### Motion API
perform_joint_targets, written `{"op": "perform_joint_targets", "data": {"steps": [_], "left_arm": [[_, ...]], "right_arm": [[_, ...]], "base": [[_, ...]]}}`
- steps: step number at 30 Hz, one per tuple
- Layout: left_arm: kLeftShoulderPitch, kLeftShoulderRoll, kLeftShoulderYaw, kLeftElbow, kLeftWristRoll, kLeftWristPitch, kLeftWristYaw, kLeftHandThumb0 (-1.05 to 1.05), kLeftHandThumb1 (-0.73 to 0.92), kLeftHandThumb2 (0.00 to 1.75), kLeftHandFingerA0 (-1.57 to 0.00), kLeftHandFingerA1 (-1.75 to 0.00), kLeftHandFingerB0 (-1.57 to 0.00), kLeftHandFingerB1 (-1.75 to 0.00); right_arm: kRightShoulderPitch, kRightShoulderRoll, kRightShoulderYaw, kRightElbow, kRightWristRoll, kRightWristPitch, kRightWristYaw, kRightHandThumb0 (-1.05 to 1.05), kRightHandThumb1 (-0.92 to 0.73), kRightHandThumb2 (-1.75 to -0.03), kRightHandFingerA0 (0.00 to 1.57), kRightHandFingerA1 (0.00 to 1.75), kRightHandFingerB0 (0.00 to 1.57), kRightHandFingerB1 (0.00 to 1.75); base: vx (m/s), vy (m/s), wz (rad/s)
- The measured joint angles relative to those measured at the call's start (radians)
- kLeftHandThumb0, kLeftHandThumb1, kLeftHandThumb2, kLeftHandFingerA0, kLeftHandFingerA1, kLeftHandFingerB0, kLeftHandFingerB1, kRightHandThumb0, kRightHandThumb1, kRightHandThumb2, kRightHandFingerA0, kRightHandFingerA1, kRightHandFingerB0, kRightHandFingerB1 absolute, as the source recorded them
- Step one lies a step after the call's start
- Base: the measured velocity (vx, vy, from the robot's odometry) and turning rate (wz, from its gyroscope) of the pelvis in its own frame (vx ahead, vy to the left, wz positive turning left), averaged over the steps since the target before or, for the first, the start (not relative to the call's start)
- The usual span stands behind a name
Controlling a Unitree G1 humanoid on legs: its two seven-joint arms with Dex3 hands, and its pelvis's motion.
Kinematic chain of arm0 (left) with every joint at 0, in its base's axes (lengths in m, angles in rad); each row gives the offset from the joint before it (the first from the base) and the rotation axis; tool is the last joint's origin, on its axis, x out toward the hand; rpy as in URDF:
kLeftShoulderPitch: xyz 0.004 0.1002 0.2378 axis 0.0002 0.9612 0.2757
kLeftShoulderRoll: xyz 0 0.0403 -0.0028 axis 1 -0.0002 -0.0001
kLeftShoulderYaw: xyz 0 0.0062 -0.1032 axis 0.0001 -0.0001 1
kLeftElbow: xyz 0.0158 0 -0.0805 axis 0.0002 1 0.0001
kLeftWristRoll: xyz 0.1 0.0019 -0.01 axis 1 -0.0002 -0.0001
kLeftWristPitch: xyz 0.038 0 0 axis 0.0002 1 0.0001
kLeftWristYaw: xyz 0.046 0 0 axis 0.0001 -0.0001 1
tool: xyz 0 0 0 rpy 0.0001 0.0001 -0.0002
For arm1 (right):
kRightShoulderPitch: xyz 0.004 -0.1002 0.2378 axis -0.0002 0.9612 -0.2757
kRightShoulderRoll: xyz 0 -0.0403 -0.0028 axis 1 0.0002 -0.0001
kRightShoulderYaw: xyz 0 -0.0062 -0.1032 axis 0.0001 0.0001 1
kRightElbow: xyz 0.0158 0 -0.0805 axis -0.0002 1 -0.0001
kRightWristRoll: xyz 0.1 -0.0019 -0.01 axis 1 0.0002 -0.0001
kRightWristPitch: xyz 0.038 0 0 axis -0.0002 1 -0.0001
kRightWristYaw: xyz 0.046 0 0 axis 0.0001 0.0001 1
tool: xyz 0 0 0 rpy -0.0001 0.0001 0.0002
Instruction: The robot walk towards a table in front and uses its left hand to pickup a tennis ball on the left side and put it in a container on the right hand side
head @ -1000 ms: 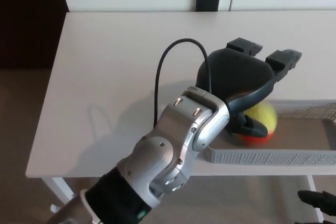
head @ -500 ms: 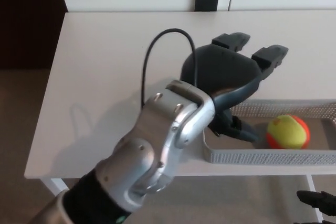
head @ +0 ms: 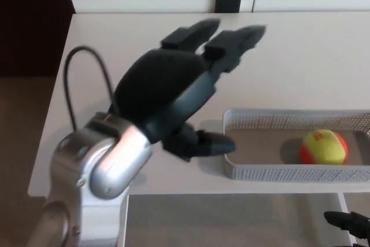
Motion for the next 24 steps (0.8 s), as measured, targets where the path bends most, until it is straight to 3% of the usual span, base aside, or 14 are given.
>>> {"op": "perform_joint_targets", "data": {"steps": [1,6,10,11,13,14,15,16,19,20,21,22,23,24], "left_arm": [[0.036,0.001,0.017,-0.005,-0.020,-0.002,-0.004,-0.91,0.55,0.58,-0.23,-0.31,-0.23,-0.32],[0.200,0.002,0.099,-0.008,-0.110,-0.005,-0.038,-0.90,0.70,0.62,-0.16,-0.31,-0.18,-0.32],[0.345,0.007,0.201,0.006,-0.191,-0.005,-0.088,-0.85,0.68,0.61,-0.20,-0.34,-0.24,-0.29],[0.385,0.011,0.230,0.009,-0.212,-0.005,-0.101,-0.85,0.54,0.58,-0.19,-0.30,-0.23,-0.30],[0.455,0.024,0.282,0.021,-0.252,-0.005,-0.127,-0.78,0.51,0.57,-0.17,-0.31,-0.22,-0.30],[0.483,0.029,0.305,0.027,-0.269,-0.005,-0.138,-0.66,0.39,0.73,-0.17,-0.44,-0.22,-0.41],[0.517,0.036,0.332,0.035,-0.289,-0.005,-0.151,-0.66,0.39,0.73,-0.17,-0.44,-0.22,-0.41],[0.557,0.043,0.364,0.045,-0.316,-0.005,-0.169,-0.61,0.43,0.55,-0.29,-0.35,-0.35,-0.34],[0.635,0.064,0.425,0.078,-0.372,-0.005,-0.212,-0.65,0.40,0.60,-0.32,-0.34,-0.37,-0.37],[0.656,0.073,0.442,0.091,-0.390,-0.005,-0.227,-0.55,0.41,0.54,-0.33,-0.36,-0.36,-0.33],[0.668,0.077,0.451,0.099,-0.401,-0.005,-0.237,-0.51,0.41,0.53,-0.38,-0.37,-0.39,-0.33],[0.687,0.085,0.465,0.117,-0.421,-0.005,-0.254,-0.51,0.41,0.53,-0.38,-0.37,-0.39,-0.33],[0.705,0.097,0.479,0.143,-0.444,-0.005,-0.277,-0.48,0.38,0.53,-0.39,-0.39,-0.40,-0.33],[0.720,0.108,0.491,0.166,-0.463,-0.005,-0.298,-0.48,0.38,0.53,-0.39,-0.39,-0.40,-0.33]], "right_arm": [[0.000,0.000,0.000,0.000,0.000,0.000,0.000,-0.33,-0.55,-0.57,0.62,0.44,0.37,0.36],[0.000,0.000,0.001,0.001,0.000,0.000,0.000,-0.31,-0.56,-0.57,0.61,0.45,0.37,0.36],[0.000,0.000,0.001,0.006,-0.001,0.000,0.000,-0.33,-0.57,-0.58,0.62,0.46,0.37,0.36],[0.000,0.000,0.001,0.007,-0.001,0.000,0.000,-0.33,-0.57,-0.57,0.60,0.45,0.36,0.36],[0.001,0.000,0.001,0.010,-0.001,0.000,0.000,-0.33,-0.57,-0.58,0.60,0.45,0.35,0.36],[0.002,0.000,0.001,0.011,-0.001,0.000,0.000,-0.32,-0.58,-0.58,0.62,0.45,0.36,0.36],[0.003,0.000,0.000,0.013,-0.001,0.000,0.000,-0.32,-0.58,-0.58,0.62,0.45,0.36,0.36],[0.004,0.000,0.001,0.015,-0.001,0.000,0.000,-0.41,-0.46,-0.73,0.58,0.55,0.31,0.46],[0.007,0.000,0.000,0.025,-0.002,0.000,0.000,-0.33,-0.57,-0.57,0.63,0.46,0.35,0.36],[0.008,0.000,0.000,0.030,-0.002,0.000,0.000,-0.40,-0.46,-0.74,0.57,0.57,0.30,0.46],[0.009,0.000,0.000,0.032,-0.002,0.000,0.000,-0.33,-0.58,-0.58,0.63,0.46,0.35,0.36],[0.010,0.000,0.000,0.037,-0.002,0.000,0.000,-0.33,-0.58,-0.58,0.63,0.46,0.35,0.36],[0.011,0.000,0.000,0.043,-0.002,-0.001,0.000,-0.39,-0.46,-0.74,0.57,0.56,0.30,0.46],[0.013,0.000,-0.001,0.048,-0.002,-0.001,0.000,-0.39,-0.46,-0.74,0.57,0.56,0.30,0.46]], "base": [[0.00,0.000,0.00],[0.00,0.000,0.00],[0.00,0.000,0.00],[0.00,0.000,0.00],[0.00,0.000,0.00],[0.00,0.000,0.00],[0.00,0.000,0.00],[0.00,0.000,0.00],[0.00,0.000,0.00],[0.00,0.000,0.00],[0.00,0.000,0.00],[0.00,0.000,0.00],[0.00,0.000,0.00],[0.00,0.000,0.00]]}}
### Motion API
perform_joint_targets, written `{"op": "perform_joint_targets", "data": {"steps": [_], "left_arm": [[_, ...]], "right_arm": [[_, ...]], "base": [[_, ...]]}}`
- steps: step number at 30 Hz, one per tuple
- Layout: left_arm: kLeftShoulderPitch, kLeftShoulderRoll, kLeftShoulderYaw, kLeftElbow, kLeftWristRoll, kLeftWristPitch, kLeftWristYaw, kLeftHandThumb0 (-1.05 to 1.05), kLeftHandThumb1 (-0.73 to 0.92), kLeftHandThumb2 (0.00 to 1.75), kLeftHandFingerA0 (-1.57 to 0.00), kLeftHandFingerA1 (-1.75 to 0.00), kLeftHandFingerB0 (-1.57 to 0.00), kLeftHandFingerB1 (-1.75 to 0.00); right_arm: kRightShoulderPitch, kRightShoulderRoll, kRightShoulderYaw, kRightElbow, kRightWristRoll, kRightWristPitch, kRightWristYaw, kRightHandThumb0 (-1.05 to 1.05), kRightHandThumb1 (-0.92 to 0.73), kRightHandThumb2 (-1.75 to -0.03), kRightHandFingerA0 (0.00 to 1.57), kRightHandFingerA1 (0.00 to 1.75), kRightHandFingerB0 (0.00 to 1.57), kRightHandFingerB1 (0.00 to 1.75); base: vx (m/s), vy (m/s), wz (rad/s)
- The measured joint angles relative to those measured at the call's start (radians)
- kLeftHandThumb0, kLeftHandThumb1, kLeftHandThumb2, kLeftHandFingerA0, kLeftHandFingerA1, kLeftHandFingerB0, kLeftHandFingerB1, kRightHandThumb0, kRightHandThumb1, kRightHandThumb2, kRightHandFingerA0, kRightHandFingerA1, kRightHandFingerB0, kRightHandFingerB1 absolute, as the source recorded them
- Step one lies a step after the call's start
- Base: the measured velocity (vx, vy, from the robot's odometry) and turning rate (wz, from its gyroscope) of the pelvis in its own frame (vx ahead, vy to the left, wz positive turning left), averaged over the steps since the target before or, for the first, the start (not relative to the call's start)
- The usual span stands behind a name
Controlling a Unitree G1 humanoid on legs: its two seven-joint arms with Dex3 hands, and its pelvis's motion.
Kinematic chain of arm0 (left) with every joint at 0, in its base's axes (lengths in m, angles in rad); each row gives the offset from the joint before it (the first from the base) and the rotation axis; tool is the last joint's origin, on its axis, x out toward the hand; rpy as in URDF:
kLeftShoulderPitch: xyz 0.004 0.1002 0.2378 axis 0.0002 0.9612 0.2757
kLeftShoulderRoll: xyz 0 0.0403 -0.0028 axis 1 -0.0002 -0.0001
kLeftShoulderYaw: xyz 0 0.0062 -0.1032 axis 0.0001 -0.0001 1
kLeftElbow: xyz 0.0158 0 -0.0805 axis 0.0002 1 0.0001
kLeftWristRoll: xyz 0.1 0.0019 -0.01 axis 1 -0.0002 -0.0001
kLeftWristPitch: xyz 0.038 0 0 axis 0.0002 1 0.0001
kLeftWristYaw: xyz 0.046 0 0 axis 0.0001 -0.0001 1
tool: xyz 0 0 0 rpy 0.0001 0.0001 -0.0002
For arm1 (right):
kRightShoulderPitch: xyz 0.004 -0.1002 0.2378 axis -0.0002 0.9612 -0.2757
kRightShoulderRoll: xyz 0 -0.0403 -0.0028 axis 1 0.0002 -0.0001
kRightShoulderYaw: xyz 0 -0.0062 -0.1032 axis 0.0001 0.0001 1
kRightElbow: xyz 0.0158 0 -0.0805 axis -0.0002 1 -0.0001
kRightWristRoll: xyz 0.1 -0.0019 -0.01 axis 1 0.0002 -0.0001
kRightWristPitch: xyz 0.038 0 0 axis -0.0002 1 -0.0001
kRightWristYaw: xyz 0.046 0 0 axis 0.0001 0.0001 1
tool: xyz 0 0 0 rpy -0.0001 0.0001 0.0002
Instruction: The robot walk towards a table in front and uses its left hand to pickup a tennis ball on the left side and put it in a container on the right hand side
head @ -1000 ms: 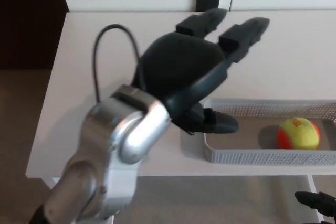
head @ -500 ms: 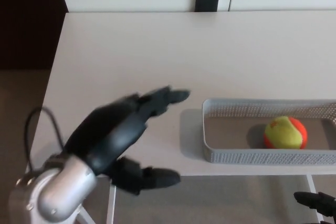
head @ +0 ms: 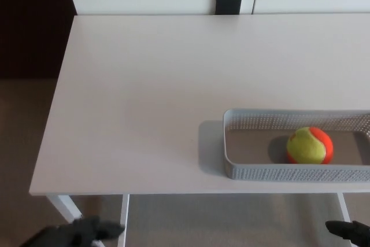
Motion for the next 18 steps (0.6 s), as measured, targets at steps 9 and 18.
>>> {"op": "perform_joint_targets", "data": {"steps": [9,18], "left_arm": [[0.028,0.060,0.066,0.320,-0.125,-0.033,-0.145,-0.53,0.43,0.54,-0.32,-0.40,-0.33,-0.31],[-0.045,0.051,0.104,0.690,-0.140,-0.136,-0.035,-0.61,0.49,0.56,-0.18,-0.39,-0.20,-0.30]], "right_arm": [[0.005,0.000,-0.013,0.058,0.000,-0.007,-0.005,-0.33,-0.58,-0.57,0.62,0.46,0.36,0.36],[0.000,0.000,-0.039,0.130,0.000,-0.019,-0.015,-0.33,-0.58,-0.57,0.63,0.44,0.37,0.36]], "base": [[0.00,0.000,0.00],[0.00,0.000,0.00]]}}
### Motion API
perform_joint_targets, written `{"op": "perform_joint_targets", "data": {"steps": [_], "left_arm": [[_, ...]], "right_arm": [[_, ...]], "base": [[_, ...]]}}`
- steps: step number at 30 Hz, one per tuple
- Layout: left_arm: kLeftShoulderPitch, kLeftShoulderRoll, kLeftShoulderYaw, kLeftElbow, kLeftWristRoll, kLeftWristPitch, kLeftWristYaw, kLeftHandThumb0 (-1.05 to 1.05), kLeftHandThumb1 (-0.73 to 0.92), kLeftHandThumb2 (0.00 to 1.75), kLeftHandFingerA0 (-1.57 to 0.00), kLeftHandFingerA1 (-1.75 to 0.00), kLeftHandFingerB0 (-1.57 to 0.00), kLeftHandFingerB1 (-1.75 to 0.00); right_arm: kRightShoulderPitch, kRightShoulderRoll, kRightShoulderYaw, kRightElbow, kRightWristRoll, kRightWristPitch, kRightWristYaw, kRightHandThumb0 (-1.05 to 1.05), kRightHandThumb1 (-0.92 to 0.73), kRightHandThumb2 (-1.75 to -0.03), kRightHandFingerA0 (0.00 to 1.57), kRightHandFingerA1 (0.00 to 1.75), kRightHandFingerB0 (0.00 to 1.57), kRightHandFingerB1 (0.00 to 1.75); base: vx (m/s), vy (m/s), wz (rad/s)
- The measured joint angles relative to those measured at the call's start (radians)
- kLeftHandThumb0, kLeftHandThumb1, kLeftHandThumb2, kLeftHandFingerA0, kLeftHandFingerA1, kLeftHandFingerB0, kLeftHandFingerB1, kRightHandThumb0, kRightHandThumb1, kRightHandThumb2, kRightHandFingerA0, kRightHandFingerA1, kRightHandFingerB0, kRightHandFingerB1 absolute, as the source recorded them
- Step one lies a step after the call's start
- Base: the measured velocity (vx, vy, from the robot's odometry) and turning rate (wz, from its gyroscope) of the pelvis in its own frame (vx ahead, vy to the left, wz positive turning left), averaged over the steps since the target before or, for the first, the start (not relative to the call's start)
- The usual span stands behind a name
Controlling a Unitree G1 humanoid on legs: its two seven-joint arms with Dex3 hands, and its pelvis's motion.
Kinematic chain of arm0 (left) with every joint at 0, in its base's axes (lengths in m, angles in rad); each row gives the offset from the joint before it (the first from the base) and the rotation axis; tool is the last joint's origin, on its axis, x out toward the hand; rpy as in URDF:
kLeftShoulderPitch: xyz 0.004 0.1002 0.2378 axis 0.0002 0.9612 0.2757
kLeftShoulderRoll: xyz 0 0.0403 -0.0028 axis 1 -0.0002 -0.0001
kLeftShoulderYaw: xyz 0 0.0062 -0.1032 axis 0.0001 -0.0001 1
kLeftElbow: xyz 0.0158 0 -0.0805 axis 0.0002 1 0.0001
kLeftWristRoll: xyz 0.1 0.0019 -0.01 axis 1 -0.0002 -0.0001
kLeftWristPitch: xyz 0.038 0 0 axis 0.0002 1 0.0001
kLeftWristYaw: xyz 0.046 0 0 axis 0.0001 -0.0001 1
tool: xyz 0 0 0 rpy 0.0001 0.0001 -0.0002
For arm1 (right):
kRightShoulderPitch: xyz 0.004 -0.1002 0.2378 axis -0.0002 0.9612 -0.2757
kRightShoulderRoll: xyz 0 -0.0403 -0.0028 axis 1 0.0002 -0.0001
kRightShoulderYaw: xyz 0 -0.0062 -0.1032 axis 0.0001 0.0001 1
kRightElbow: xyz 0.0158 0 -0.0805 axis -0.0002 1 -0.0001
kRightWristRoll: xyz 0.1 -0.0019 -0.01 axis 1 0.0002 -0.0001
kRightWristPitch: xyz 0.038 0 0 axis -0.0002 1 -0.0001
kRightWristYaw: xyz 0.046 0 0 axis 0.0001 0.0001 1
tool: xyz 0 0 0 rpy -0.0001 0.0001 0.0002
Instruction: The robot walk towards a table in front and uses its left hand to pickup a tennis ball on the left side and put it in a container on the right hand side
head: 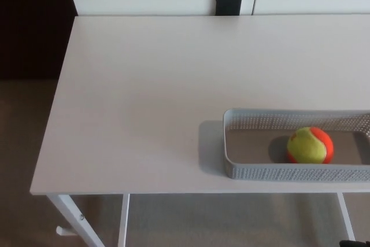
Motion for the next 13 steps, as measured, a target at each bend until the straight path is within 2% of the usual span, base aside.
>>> {"op": "perform_joint_targets", "data": {"steps": [7,12,13], "left_arm": [[-0.077,-0.009,0.001,0.205,0.008,-0.076,0.130,-0.68,0.50,0.56,-0.15,-0.42,-0.17,-0.32],[-0.086,-0.010,-0.005,0.307,0.014,-0.156,0.228,-0.65,0.50,0.56,-0.16,-0.41,-0.18,-0.31],[-0.085,-0.009,-0.006,0.318,0.015,-0.169,0.242,-0.71,0.42,0.77,-0.13,-0.48,-0.11,-0.40]], "right_arm": [[0.001,0.000,0.000,0.017,-0.001,-0.009,-0.001,-0.32,-0.58,-0.58,0.64,0.44,0.37,0.36],[0.009,0.000,-0.003,0.017,-0.001,-0.019,-0.002,-0.33,-0.57,-0.57,0.64,0.44,0.37,0.36],[0.010,0.000,-0.003,0.016,-0.001,-0.021,-0.002,-0.33,-0.58,-0.58,0.63,0.44,0.37,0.36]], "base": [[0.00,0.000,0.00],[0.00,0.000,0.00],[0.00,0.000,0.00]]}}
